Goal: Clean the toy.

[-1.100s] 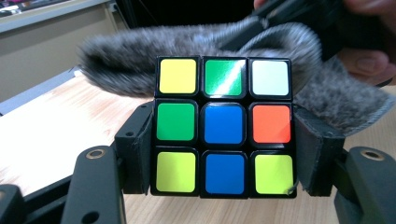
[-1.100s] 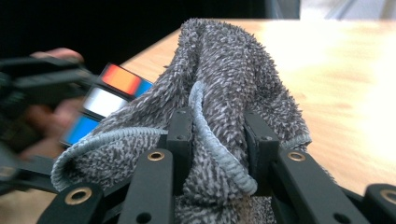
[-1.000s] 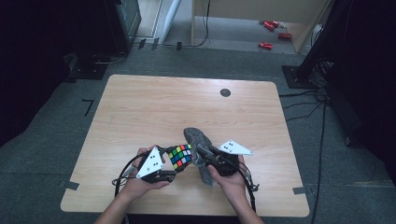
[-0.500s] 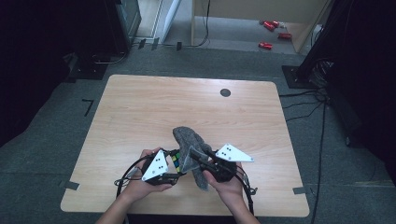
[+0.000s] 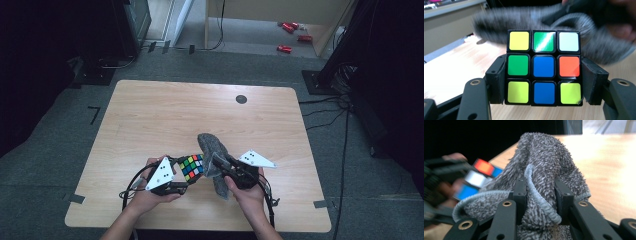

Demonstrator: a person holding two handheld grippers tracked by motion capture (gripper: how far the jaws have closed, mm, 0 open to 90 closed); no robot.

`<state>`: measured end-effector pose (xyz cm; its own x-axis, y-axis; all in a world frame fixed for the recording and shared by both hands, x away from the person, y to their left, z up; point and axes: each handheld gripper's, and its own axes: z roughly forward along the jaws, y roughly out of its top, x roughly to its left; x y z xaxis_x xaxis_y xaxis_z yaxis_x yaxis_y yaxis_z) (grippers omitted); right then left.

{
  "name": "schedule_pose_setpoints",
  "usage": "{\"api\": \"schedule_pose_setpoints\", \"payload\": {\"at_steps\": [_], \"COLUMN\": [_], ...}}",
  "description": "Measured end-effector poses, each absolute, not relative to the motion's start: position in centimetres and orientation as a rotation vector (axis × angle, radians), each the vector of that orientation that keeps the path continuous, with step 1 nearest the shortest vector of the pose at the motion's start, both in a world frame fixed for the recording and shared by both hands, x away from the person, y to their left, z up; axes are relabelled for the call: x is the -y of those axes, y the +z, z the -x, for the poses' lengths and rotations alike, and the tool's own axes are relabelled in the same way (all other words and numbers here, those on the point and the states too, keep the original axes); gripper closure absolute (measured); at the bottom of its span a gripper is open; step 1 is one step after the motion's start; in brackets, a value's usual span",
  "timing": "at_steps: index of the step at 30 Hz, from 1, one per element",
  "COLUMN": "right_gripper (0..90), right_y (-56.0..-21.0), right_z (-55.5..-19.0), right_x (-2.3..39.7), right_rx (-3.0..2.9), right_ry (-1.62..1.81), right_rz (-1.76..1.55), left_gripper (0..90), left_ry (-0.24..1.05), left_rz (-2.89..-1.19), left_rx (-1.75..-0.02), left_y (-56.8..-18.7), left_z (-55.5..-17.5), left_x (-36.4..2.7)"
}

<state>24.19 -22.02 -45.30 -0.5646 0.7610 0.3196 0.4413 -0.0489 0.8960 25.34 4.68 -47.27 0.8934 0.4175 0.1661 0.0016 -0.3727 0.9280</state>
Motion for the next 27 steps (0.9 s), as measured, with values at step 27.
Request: {"api": "schedule_pose_setpoints", "payload": {"at_steps": [27], "right_gripper": [67.9], "right_y": [-43.7], "right_z": [-23.0], "right_x": [21.3], "right_rx": [-1.937], "right_ry": [1.735], "right_rz": [-1.166], "left_gripper": [35.2], "left_ry": [0.43], "left_rz": [-1.877], "left_rx": [-0.294], "left_y": [-47.0], "left_z": [-25.1], "left_x": [-4.6]}}
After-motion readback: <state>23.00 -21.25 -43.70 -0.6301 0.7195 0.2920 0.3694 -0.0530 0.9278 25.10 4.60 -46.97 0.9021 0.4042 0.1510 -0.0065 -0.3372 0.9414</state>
